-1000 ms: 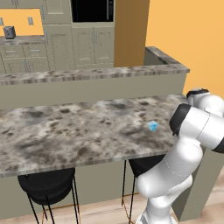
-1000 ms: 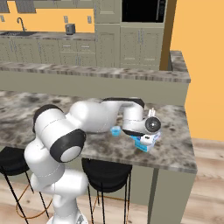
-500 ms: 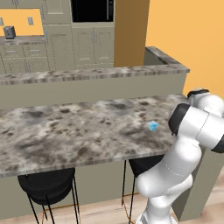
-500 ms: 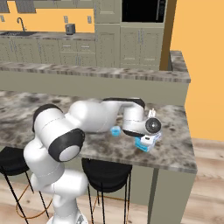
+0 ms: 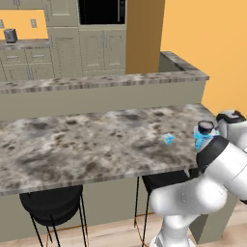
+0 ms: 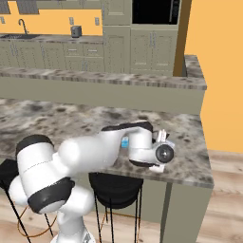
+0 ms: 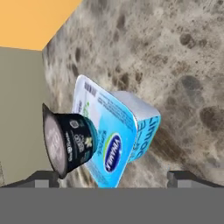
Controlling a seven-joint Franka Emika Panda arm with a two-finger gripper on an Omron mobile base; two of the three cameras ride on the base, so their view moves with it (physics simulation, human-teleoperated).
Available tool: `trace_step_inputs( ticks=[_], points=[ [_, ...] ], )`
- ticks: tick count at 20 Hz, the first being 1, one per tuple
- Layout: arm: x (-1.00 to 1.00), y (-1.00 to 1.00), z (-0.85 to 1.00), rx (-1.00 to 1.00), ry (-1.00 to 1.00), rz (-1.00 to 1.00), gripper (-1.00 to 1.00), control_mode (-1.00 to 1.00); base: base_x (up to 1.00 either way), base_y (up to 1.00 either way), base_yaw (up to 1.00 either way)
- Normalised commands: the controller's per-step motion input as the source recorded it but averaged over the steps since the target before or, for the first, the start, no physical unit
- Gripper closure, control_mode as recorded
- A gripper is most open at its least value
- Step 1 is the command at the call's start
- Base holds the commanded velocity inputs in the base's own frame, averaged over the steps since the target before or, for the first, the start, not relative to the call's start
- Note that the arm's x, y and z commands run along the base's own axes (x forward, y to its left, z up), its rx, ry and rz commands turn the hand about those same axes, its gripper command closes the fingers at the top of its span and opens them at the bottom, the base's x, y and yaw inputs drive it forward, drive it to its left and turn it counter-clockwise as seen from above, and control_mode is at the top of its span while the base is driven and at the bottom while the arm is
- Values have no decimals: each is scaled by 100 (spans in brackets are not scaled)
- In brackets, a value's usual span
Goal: Stack the yogurt containers by placing the smaller containers on top of the larger containers.
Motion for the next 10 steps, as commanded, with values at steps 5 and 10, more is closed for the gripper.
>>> trace_step_inputs(
  ticks=[5,10],
  points=[
    [-28,64,23,-5,2,0,-100,-100,0,0,0],
    [0,92,9,-16,13,0,-100,-100,0,0,0]
  ],
)
